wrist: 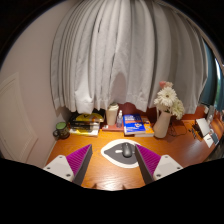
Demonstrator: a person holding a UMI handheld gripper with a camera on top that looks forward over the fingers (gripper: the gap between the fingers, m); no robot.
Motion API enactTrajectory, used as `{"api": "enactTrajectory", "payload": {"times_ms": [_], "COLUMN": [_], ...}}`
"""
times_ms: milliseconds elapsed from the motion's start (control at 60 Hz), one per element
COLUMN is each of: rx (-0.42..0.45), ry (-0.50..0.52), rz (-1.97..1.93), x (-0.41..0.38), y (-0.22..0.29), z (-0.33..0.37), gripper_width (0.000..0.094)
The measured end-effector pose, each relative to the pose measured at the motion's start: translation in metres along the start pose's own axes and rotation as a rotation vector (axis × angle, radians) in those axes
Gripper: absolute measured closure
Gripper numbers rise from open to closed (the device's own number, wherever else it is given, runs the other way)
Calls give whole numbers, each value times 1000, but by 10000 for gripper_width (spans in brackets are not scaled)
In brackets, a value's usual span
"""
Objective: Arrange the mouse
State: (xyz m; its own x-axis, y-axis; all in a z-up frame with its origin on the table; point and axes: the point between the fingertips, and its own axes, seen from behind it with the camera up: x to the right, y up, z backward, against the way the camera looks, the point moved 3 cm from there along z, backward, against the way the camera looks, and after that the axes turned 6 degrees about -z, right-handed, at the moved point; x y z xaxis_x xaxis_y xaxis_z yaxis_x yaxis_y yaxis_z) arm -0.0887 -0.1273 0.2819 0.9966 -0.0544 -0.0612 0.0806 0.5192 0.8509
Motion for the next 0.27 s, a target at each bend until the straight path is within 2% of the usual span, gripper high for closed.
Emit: {"api": "enactTrajectory", "payload": {"times_ms": [267], "rx": [-22], "ry": [31], "rz": [4], "x": [-11], "y": [-24], "z": [21], "gripper_width": [72]}}
